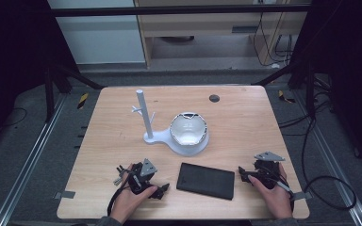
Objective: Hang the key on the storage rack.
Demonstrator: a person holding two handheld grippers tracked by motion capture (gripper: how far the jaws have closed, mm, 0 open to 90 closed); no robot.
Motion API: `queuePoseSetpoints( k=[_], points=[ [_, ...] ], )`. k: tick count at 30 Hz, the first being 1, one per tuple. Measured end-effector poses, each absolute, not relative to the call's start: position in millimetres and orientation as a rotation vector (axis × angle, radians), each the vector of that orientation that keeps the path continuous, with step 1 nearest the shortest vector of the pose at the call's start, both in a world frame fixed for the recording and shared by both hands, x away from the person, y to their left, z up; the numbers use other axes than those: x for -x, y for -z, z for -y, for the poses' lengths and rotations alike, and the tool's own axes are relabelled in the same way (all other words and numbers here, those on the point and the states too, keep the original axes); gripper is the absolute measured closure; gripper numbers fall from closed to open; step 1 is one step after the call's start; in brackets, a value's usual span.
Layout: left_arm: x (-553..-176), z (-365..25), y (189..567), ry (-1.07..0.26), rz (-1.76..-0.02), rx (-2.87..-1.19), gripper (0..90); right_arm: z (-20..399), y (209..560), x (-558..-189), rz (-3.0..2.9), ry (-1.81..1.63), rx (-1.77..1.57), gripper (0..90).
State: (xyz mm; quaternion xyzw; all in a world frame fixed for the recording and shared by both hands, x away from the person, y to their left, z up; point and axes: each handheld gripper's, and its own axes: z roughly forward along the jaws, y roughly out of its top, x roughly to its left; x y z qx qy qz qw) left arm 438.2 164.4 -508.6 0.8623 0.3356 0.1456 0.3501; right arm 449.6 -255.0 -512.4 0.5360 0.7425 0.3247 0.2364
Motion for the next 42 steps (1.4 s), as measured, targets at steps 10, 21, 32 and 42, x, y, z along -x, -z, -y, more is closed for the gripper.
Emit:
queuePoseSetpoints(
  k=[10, 21, 32, 42],
  points=[
    [-430.4, -180.7, 481.6, -0.424, -0.828, -2.276, 4.6, 253.7, 512.5, -446.9, -2.036, -0.892, -1.471, 6.1],
    [-454.5, -219.6, 433.8, -0.472, -0.914, -2.422, 5.1, 253.9, 512.7, -445.6, -2.048, -0.889, -1.454, 6.0],
    [-465.6, -250.1, 447.5, -0.356, -1.023, -2.589, 28.7, 253.6, 512.8, -445.0, -2.05, -0.887, -1.452, 6.0],
    [-464.1, -261.6, 458.2, -0.275, -1.014, -2.627, 35.9, 252.7, 512.3, -444.0, -2.051, -0.898, -1.464, 6.0]
  ],
)
